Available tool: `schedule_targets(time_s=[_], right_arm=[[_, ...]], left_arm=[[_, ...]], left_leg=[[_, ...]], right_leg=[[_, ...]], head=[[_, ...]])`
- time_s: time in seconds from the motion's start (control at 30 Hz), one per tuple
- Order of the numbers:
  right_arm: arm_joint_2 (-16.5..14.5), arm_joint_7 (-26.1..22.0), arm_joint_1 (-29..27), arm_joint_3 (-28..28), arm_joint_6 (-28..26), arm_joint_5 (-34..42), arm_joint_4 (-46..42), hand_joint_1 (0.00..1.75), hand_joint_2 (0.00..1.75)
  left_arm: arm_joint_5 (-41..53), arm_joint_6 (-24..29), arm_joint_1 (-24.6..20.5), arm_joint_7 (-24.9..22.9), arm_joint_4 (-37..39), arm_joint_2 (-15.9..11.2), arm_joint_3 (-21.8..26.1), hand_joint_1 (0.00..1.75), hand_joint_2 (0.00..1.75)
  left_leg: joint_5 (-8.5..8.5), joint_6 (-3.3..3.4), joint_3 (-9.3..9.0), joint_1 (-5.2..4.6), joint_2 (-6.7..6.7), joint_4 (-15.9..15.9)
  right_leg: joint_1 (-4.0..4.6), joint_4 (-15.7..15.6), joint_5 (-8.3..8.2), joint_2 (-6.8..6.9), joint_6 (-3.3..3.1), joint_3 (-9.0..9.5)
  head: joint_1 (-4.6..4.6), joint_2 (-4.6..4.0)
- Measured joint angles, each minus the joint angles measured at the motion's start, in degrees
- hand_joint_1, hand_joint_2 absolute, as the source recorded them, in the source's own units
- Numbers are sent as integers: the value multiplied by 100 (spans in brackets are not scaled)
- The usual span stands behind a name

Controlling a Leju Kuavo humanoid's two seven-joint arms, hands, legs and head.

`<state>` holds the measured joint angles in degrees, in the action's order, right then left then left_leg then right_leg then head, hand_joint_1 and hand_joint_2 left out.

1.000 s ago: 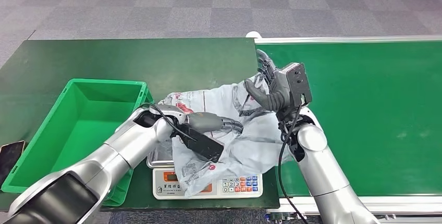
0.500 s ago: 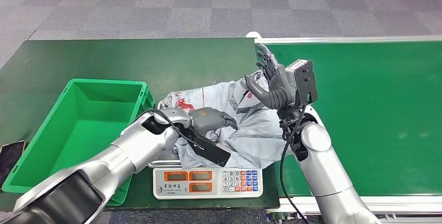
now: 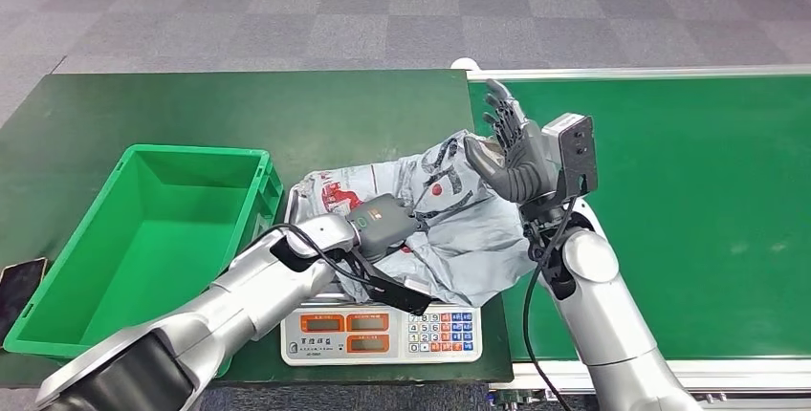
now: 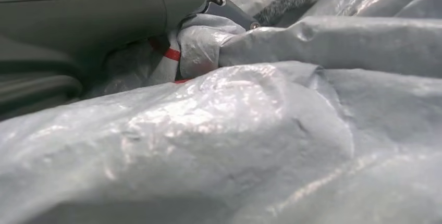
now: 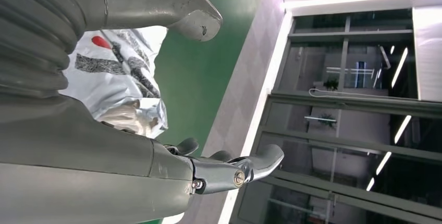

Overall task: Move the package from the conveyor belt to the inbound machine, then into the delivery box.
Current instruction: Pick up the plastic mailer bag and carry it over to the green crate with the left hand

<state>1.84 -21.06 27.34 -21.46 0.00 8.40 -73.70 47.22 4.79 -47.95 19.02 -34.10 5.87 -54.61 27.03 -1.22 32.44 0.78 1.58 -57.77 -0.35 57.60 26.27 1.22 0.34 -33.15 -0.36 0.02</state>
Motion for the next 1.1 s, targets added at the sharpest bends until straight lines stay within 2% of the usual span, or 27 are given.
schedule_targets(time_s=[0.1, 0.4, 0.63, 0.87, 1.0, 1.1], right_arm=[[55, -1, -17, 11, -15, 108, -4, 0, 175], [159, -20, -80, 95, -75, 292, -9, 0, 175], [210, -6, -351, 215, -161, 268, -93, 0, 175], [236, -3, -522, 312, -208, 216, -180, 0, 175], [252, -2, -574, 362, -264, 176, -210, 0, 175], [282, -1, -662, 433, -306, 169, -231, 0, 175]], left_arm=[[-83, 45, 3, 1, -162, -82, 5, 175, 175], [-196, -15, 27, -163, -1394, -623, 177, 175, 175], [399, 243, 216, -700, -2591, -1132, 562, 175, 175], [789, 456, 425, -844, -3080, -1428, 981, 175, 175], [1293, 818, 576, -1287, -3171, -1557, 1174, 175, 175], [1759, 1112, 865, -1700, -3229, -1756, 1535, 175, 175]], left_leg=[[0, 0, 1, 0, 0, 0], [-1, -1, 3, 0, 0, 0], [-1, -1, 9, 0, 0, 1], [-2, -2, 11, 0, 0, 1], [-2, -2, 12, 0, 2, 2], [-1, -2, 12, 0, 8, 3]], right_leg=[[0, 0, 0, 0, 0, 0], [1, 2, 0, 0, -1, -4], [1, 2, 0, 0, -1, -10], [1, 3, 0, 0, -1, -12], [0, 4, 0, -2, -1, -11], [1, 4, 1, -7, -1, -14]], head=[[1, 0], [1, 0], [0, 0], [0, 0], [1, 0], [0, 0]])
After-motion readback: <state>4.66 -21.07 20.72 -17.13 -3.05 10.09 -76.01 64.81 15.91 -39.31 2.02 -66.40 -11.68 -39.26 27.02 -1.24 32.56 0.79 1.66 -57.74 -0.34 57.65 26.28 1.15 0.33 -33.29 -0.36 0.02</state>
